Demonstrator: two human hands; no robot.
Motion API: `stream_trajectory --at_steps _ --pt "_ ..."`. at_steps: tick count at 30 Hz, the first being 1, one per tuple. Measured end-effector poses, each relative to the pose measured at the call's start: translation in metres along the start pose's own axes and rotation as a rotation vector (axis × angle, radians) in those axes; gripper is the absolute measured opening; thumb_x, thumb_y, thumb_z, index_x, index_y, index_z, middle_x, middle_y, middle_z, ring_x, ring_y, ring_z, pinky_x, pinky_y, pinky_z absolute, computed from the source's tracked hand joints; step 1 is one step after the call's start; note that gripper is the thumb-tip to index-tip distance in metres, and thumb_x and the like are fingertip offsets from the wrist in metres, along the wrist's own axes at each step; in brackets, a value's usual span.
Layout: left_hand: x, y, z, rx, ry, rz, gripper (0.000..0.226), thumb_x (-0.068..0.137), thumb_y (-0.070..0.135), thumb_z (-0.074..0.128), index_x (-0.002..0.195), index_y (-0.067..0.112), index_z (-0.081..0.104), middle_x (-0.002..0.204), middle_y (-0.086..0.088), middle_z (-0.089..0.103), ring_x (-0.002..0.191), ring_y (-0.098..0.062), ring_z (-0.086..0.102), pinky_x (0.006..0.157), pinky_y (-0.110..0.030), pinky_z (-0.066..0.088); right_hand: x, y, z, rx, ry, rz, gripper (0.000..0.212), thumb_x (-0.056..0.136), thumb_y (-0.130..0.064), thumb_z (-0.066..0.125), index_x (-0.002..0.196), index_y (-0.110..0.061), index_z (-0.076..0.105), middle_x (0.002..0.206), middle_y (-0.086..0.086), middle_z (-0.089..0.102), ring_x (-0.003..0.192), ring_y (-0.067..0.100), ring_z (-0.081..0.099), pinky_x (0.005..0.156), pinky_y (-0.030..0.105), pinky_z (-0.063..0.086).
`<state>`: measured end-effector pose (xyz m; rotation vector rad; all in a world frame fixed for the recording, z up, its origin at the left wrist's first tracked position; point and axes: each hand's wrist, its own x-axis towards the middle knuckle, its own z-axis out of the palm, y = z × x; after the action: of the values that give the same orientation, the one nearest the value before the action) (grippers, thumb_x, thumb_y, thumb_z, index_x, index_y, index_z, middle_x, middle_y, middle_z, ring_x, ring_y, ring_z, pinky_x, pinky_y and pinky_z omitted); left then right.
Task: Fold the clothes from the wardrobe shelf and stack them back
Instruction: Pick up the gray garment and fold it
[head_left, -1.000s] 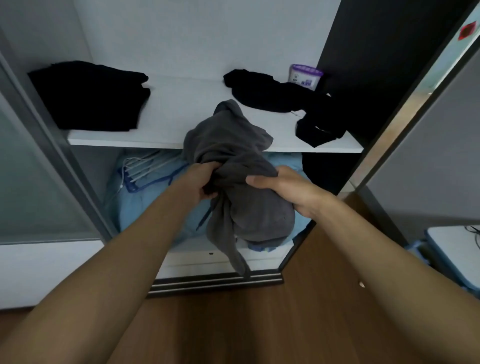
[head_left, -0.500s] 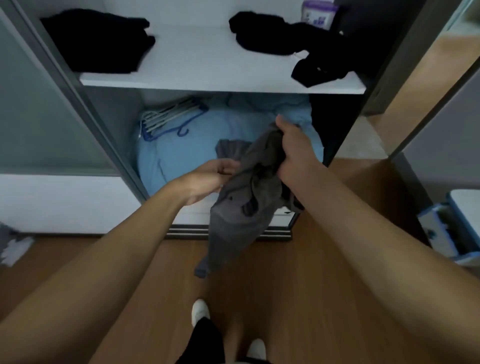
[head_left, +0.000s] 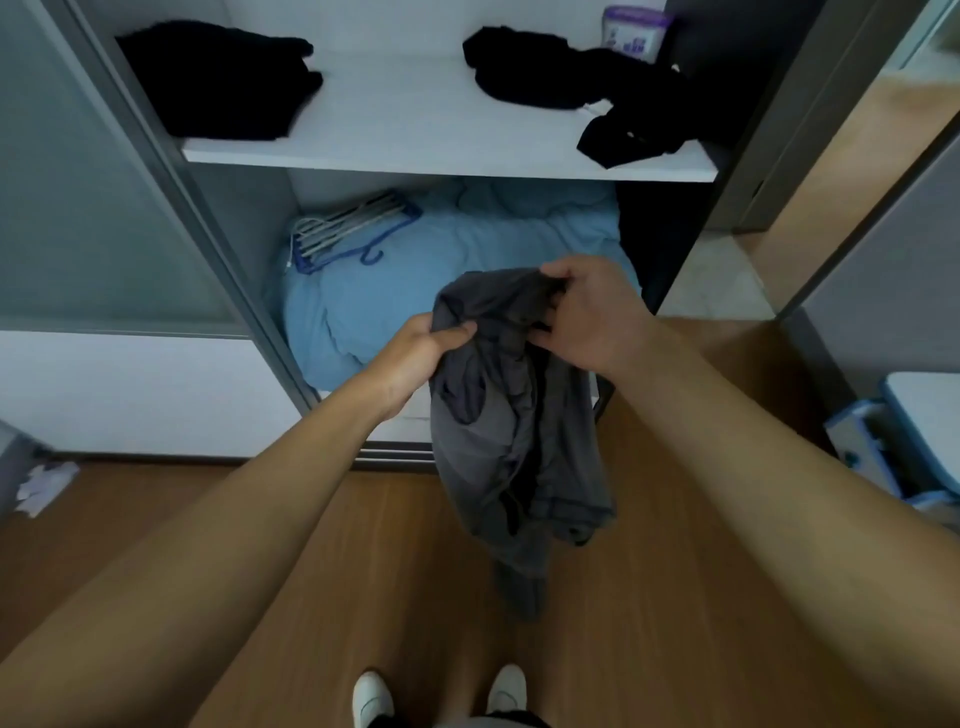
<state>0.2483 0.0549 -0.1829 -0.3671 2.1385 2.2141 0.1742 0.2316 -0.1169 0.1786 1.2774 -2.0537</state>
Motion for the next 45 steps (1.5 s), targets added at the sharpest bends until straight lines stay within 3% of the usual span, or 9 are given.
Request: stream_trajectory --at_steps 3,9,14,18,23,26,33,38,45 --pt "-0.003 0.007 -0.008 -0.095 0.038 0.019 0.012 0.098 0.018 0.060 0.099 0.016 0.072 0.097 0.000 0.078 0.096 -0.017 0.073 0.077 -0.018 0.056 -0.009 0.007 0.007 -0.072 -0.028 -0.021 0.020 0.092 0.001 0.047 0.108 -0.006 0.057 0.095 0.012 0.066 0.089 0.025 0.067 0.083 0.041 0.058" --pt "-0.016 0.027 -0.040 0.504 0.565 0.394 0.024 0.085 0.011 0.071 0.098 0.020 0.054 0.099 0.003 0.059 0.082 -0.010 0.055 0.074 -0.021 0.044 -0.003 0.026 0.047 0.031 0.093 -0.110 0.033 0.094 0.006 0.056 0.127 0.005 0.056 0.095 0.016 0.070 0.080 0.023 0.070 0.067 0.034 0.061" --pt "-0.029 0.039 -0.048 0.741 0.036 0.080 0.038 0.075 0.040 0.082 0.104 0.022 0.066 0.096 0.008 0.067 0.085 -0.004 0.064 0.075 -0.027 0.051 0.001 0.042 0.079 -0.034 0.128 -0.143 0.037 0.095 0.008 0.055 0.132 0.007 0.050 0.093 0.018 0.067 0.079 0.024 0.068 0.063 0.033 0.058" --pt "-0.022 0.037 -0.038 0.778 0.151 0.170 0.014 0.080 0.024 0.072 0.087 0.015 0.066 0.084 -0.002 0.068 0.086 -0.021 0.066 0.079 -0.040 0.055 0.006 0.042 0.094 -0.079 0.103 -0.234 0.029 0.097 0.003 0.056 0.125 0.005 0.053 0.097 0.019 0.067 0.085 0.026 0.069 0.074 0.036 0.060" --pt "-0.011 0.058 -0.054 0.570 0.299 0.349 0.021 0.080 -0.001 0.058 0.075 0.019 0.056 0.066 0.012 0.052 0.058 0.006 0.051 0.057 -0.018 0.037 0.013 0.036 0.078 -0.458 0.109 -0.510 0.012 0.094 -0.004 0.059 0.094 -0.012 0.067 0.098 0.009 0.071 0.093 0.020 0.069 0.088 0.035 0.057" --pt "-0.011 0.077 -0.065 0.324 0.339 0.373 0.024 0.078 -0.006 0.052 0.078 0.015 0.062 0.072 0.004 0.059 0.063 0.001 0.054 0.063 -0.020 0.043 0.027 0.054 0.049 -0.892 0.179 -0.668 0.023 0.092 -0.010 0.065 0.115 -0.013 0.061 0.113 -0.002 0.063 0.108 0.011 0.058 0.101 0.032 0.048" --pt "-0.019 0.108 -0.067 -0.199 0.314 0.295 0.032 0.079 -0.016 0.040 0.095 0.001 0.062 0.079 -0.012 0.062 0.074 -0.024 0.061 0.066 -0.031 0.054 0.070 0.149 0.025 -1.371 -0.054 -0.271 0.066 0.092 -0.035 0.067 0.149 -0.015 0.040 0.146 0.009 0.049 0.134 0.027 0.047 0.111 0.042 0.041" --pt "-0.024 0.099 -0.084 -0.426 0.306 0.265 0.034 0.081 -0.019 0.037 0.094 0.000 0.063 0.079 -0.012 0.068 0.071 -0.023 0.068 0.064 -0.030 0.058 0.093 0.153 0.011 -1.489 0.197 -0.123 0.015 0.090 -0.021 0.055 0.098 -0.012 0.064 0.099 0.012 0.066 0.099 0.030 0.065 0.078 0.034 0.050" --pt "-0.021 0.067 -0.113 -0.886 0.490 0.063 0.044 0.085 -0.009 0.033 0.121 0.000 0.056 0.111 -0.023 0.056 0.100 -0.038 0.060 0.100 -0.054 0.050 0.084 0.124 -0.019 -1.741 0.516 -0.133 0.029 0.089 -0.032 0.059 0.114 -0.020 0.064 0.114 0.009 0.067 0.107 0.030 0.064 0.088 0.036 0.049"
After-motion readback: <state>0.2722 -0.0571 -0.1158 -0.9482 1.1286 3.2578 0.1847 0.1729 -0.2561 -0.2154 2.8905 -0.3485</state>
